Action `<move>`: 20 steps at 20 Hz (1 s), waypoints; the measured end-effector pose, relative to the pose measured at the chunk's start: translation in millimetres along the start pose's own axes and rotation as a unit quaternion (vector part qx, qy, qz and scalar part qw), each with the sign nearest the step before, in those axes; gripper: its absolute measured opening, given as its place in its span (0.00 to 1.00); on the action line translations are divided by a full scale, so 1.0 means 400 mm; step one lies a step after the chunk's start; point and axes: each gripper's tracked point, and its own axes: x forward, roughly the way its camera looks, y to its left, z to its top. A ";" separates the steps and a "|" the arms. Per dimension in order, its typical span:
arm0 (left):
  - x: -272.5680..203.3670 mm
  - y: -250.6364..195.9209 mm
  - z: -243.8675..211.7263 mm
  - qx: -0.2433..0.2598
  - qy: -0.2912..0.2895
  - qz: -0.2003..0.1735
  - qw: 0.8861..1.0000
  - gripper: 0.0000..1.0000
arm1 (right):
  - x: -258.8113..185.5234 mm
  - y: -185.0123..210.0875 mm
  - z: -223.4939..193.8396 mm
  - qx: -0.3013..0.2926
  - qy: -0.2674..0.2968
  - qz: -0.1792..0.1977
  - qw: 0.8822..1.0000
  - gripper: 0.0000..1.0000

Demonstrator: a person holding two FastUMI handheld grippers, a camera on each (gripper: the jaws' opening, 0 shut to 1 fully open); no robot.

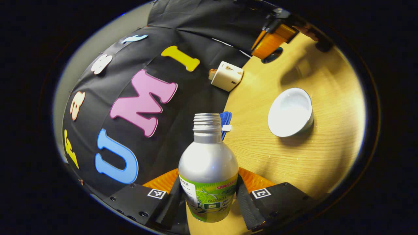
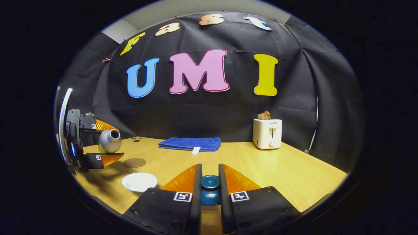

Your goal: Open the teacup lid with one hand, grasp the water bottle and pour water into the teacup with the other hand; after pouring, place the water bottle on the coaster and then close the teacup lid.

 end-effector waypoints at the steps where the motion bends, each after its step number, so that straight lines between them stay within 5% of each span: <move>1: 0.006 -0.010 -0.001 0.029 0.001 -0.010 1.000 0.80 | 0.000 -0.008 0.003 0.001 -0.001 -0.006 1.000 0.28; 5: 0.020 -0.024 -0.008 0.127 0.004 -0.031 0.991 0.80 | 0.004 -0.015 0.004 0.003 -0.001 -0.012 1.000 0.28; 20: 0.052 -0.039 0.055 0.301 -0.011 -0.052 0.952 0.80 | 0.010 -0.017 0.003 0.003 -0.001 -0.006 1.000 0.28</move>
